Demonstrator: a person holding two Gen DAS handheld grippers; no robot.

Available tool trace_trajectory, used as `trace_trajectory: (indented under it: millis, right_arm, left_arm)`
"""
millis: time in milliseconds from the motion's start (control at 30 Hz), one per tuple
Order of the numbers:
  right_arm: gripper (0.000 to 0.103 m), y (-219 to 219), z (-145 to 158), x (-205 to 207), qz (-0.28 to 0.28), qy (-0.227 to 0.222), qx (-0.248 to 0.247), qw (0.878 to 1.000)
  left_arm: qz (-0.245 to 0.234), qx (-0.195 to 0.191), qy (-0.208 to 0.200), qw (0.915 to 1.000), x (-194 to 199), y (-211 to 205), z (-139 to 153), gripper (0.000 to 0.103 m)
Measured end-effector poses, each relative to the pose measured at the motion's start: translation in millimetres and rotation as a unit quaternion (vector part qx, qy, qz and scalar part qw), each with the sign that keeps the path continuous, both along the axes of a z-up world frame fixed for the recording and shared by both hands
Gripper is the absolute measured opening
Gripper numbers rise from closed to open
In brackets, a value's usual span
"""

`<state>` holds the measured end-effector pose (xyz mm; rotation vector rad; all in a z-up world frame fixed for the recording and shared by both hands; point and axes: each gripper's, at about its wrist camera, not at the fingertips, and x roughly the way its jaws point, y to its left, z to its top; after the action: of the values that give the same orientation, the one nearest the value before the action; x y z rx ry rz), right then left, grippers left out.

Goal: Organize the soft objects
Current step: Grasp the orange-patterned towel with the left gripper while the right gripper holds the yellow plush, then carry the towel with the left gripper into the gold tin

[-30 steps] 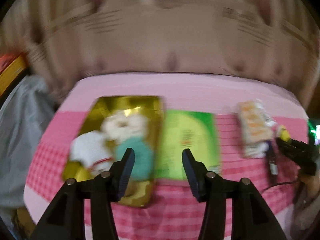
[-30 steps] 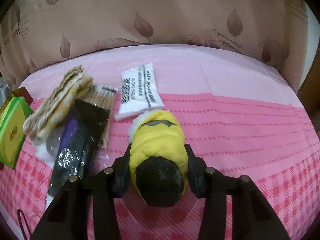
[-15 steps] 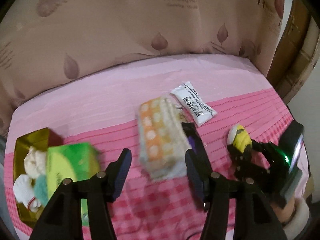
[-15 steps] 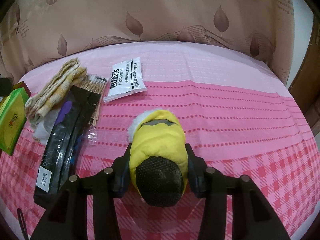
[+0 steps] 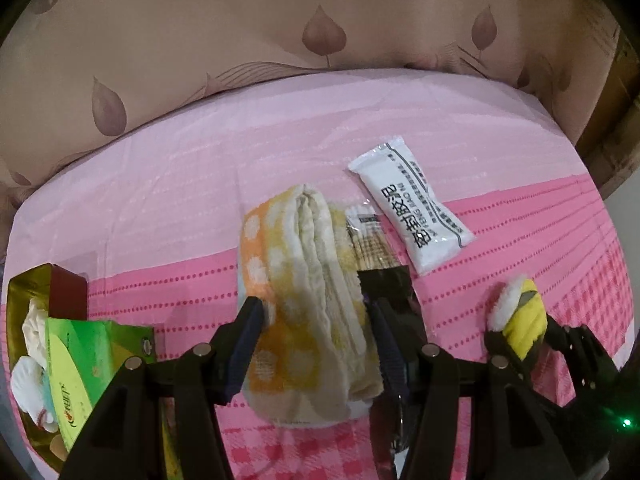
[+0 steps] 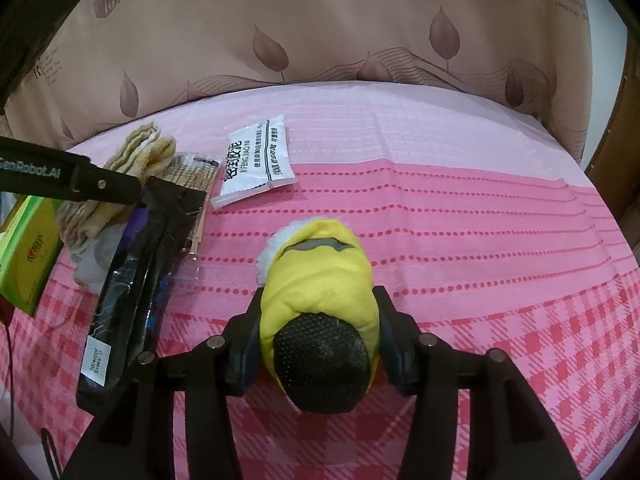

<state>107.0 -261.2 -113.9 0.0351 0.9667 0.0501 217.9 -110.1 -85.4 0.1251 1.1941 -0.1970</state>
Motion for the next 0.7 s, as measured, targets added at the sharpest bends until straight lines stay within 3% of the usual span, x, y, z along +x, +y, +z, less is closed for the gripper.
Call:
trace_trajectory:
  millis: [67,700]
  right_arm:
    - [0.052,1.0,0.2,-0.2,0.002,0.000,0.000,1.000]
    - [0.054,3.6,-0.3,-1.7,0.005,0.000,-0.004,1.000]
  left_arm:
    - [0.000,-0.015,0.002,0.9999,1.3,1.6,0.1,0.013]
    - [0.005,-0.046,-0.032,0.9984,-24.7,23.2,48.7,0.012]
